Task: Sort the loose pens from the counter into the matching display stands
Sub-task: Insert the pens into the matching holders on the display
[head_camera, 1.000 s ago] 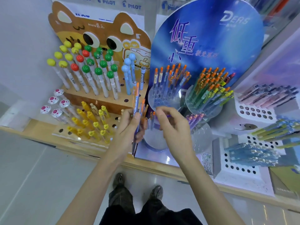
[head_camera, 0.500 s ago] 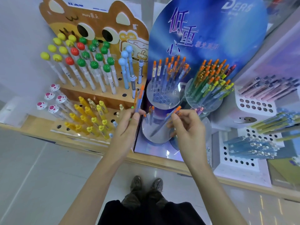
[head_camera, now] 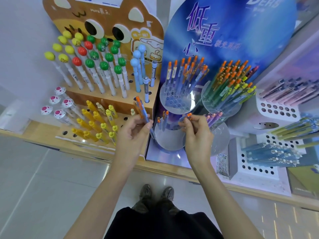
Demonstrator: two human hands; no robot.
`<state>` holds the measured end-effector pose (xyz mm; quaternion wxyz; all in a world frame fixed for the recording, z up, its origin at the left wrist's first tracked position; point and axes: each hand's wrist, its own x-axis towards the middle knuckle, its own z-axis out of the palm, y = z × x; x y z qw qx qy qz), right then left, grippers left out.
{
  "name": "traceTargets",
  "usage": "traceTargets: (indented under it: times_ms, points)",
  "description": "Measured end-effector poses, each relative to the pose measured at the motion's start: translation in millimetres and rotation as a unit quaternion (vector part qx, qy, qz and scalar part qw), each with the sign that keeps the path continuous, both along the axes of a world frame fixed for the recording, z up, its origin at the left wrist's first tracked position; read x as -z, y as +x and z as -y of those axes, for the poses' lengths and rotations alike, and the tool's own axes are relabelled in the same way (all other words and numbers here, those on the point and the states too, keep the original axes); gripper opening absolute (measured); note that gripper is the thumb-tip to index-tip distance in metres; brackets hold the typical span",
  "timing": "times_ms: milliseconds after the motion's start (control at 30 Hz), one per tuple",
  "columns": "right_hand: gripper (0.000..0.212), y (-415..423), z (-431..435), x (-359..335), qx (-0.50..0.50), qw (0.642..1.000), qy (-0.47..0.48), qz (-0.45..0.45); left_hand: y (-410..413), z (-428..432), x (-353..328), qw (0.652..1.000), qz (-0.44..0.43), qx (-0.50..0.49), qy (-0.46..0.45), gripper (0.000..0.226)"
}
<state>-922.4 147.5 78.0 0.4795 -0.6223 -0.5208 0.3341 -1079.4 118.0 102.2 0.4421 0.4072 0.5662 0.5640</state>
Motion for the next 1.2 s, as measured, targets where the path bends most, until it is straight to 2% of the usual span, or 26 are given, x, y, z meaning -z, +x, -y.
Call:
traceTargets:
  times_ms: [167, 400, 600, 800, 933, 1033, 1133, 1200]
  points:
    - [0.005, -2.9, -6.2, 3.3, -0.016, 1.0, -0.001, -0.01, -1.2, 3.1, 0.4, 1.0, -0.003, 0.005, -0.002, 0.023]
    - [0.009, -4.8, -13.2, 3.1, -0.073, 0.997, 0.003, 0.024, -2.4, 4.4, 3.1, 1.0, -0.017, 0.013, -0.014, 0.019]
    - [0.014, -4.4, -16.2, 14.5, -0.131, 0.988, -0.037, 0.078, -3.1, 7.0, 5.6, 0.999, -0.023, 0.015, -0.018, 0.017]
    - [0.02, -4.1, -25.4, 11.7, -0.188, 0.973, -0.015, 0.131, -3.3, 8.3, 5.5, 1.0, -0.028, 0.006, -0.011, 0.019]
    - [0.029, -4.4, -28.3, 7.3, -0.202, 0.971, -0.04, 0.118, -2.8, 8.9, 6.6, 0.999, -0.039, 0.01, -0.007, 0.02]
    - [0.04, -4.9, -18.0, 2.2, -0.162, 0.982, -0.048, 0.089, -1.7, 8.6, 8.5, 0.998, -0.053, 0.013, -0.012, 0.017]
    - [0.044, -5.9, 7.1, -9.4, -0.102, 0.992, 0.02, 0.064, -0.4, 6.8, 8.2, 0.998, -0.057, 0.017, -0.011, 0.019]
    - [0.037, -9.9, 23.3, -18.7, -0.119, 0.991, 0.052, 0.032, 0.8, 5.6, 5.9, 0.998, -0.047, 0.029, -0.008, 0.022]
